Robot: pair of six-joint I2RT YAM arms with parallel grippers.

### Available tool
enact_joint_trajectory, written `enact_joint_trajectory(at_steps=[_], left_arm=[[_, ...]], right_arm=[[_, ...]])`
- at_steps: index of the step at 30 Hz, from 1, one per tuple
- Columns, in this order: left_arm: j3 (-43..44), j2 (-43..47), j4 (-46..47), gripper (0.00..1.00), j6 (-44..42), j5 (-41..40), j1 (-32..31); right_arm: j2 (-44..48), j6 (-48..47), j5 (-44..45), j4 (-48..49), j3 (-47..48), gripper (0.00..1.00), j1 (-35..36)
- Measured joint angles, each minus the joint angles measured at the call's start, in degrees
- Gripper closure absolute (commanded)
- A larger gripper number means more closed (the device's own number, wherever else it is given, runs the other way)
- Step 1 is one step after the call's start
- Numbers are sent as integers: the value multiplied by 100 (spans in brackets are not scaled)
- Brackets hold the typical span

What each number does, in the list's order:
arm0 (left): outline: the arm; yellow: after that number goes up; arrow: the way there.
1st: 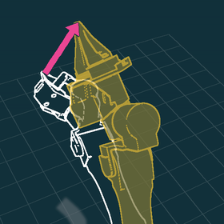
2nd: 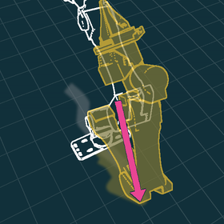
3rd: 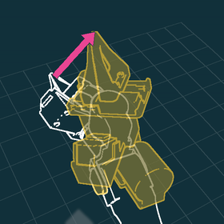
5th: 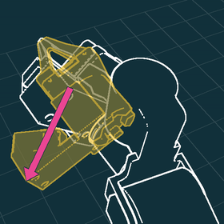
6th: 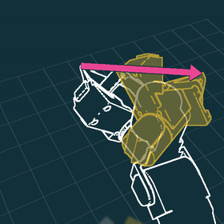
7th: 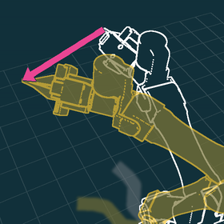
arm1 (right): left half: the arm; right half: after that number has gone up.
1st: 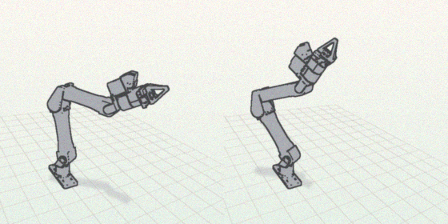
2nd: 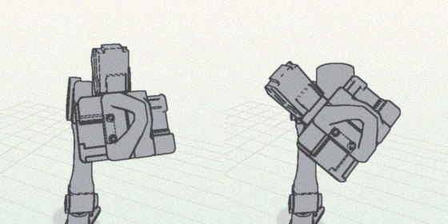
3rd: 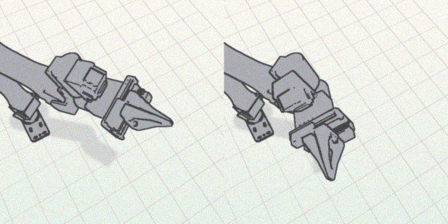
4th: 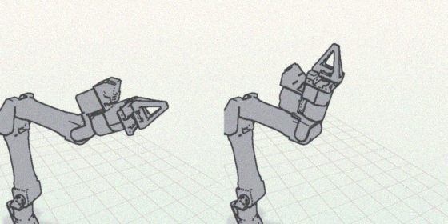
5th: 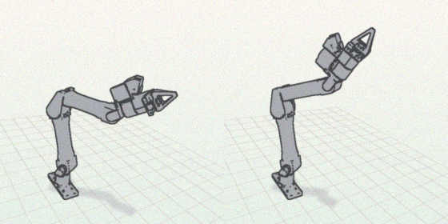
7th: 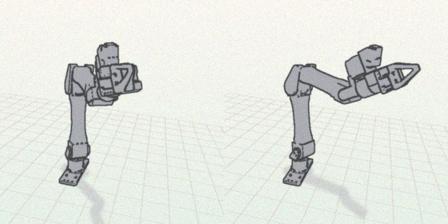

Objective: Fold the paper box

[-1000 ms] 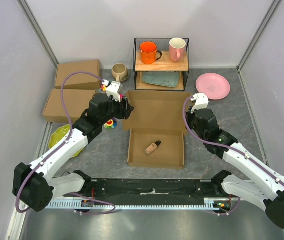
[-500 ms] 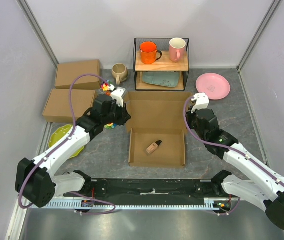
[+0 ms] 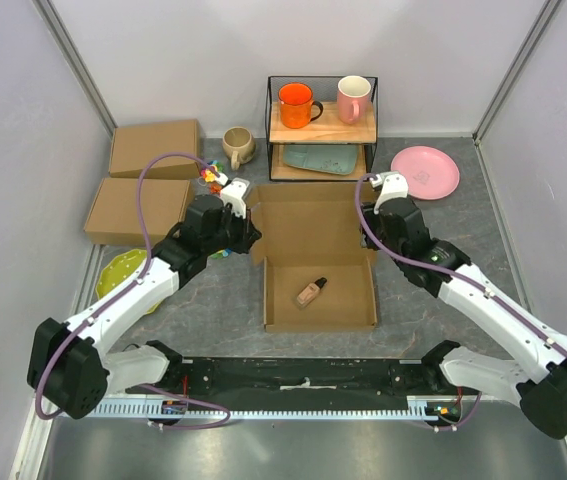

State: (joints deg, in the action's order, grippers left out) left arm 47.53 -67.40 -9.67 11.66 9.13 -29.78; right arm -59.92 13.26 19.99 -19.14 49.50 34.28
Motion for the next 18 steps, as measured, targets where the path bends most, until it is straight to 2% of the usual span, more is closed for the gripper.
enact_joint_trajectory(at_steps=[5, 8, 9, 12, 18], left_arm=[[-118, 107, 125, 98, -2, -116, -11], [-153, 160, 177, 98, -17, -181, -31], [-160, 173, 184, 98, -22, -210, -31], [-190, 199, 236, 98, -28, -295, -31], [-466, 396, 529, 98, -15, -542, -105]], right_arm=[[-208, 2, -216, -625, 450, 56, 0], [-232, -11, -232, -920, 560, 66, 0], [-251, -26, -225, -968, 581, 74, 0], [-328, -74, -205, -1060, 590, 86, 0], [-426, 127, -197, -1078, 590, 91, 0]])
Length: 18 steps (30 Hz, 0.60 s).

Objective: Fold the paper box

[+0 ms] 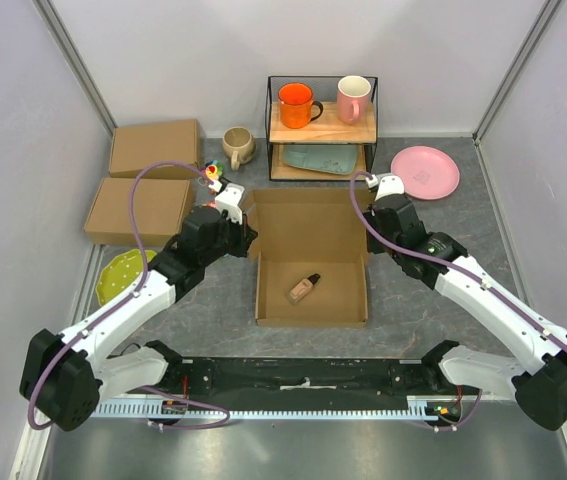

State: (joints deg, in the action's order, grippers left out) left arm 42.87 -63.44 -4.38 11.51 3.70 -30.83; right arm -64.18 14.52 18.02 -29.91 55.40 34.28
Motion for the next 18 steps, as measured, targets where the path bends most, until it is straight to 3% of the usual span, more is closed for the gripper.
enact_joint_trajectory(at_steps=[10, 18], left_arm=[[-986, 413, 1331, 98, 485, -1023, -568], [-1128, 417, 1602, 98, 1213, -1897, -992]], right_arm=[[166, 745, 46, 424, -323, 95, -7], [398, 1239, 179, 804, -678, 95, 59]])
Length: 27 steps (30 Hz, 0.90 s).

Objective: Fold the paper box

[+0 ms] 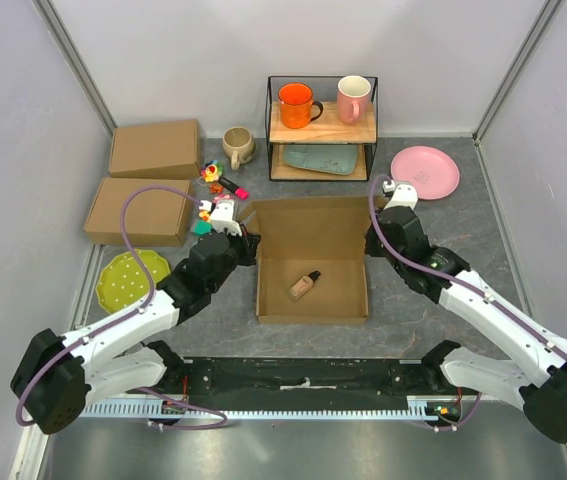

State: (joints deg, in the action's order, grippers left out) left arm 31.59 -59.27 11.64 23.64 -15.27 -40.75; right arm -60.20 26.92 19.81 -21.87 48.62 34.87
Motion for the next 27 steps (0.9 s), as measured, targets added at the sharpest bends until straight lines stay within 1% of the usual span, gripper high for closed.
enact_joint_trajectory(at_steps=[5, 15, 19, 27], left_arm=[[-203, 125, 173, 98, 466, -275, -138], [-498, 299, 402, 98, 1152, -446, -247], [-577, 317, 505, 98, 1436, -575, -306], [-577, 243, 575, 98, 1657, -754, -337]], right_arm=[[262, 103, 61, 280, -328, 94, 79], [592, 258, 157, 765, -802, 94, 181], [662, 337, 286, 813, -883, 94, 286], [737, 461, 651, 852, -990, 94, 586]])
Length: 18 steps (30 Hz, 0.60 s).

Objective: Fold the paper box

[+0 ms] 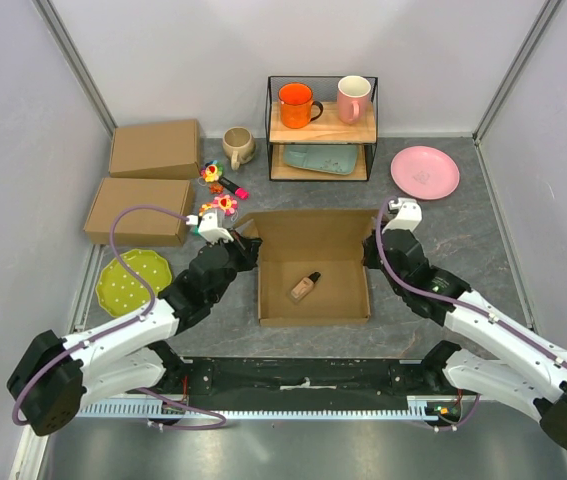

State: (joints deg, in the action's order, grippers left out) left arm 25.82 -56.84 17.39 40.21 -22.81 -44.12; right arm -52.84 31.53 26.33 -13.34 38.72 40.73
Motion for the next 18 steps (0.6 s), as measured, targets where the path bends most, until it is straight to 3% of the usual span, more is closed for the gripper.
enact_joint_trajectory(at_steps=[7, 14, 18], left_arm=[[13, -238, 275, 98, 177, -116, 2], [168, -348, 127, 98, 101, -79, 2], [278, -459, 85, 98, -76, -39, 0]], right_arm=[[48, 61, 254, -24, -48, 91, 179], [33, 63, 264, -411, -48, 70, 278], [-105, 57, 254, -748, -48, 67, 299]])
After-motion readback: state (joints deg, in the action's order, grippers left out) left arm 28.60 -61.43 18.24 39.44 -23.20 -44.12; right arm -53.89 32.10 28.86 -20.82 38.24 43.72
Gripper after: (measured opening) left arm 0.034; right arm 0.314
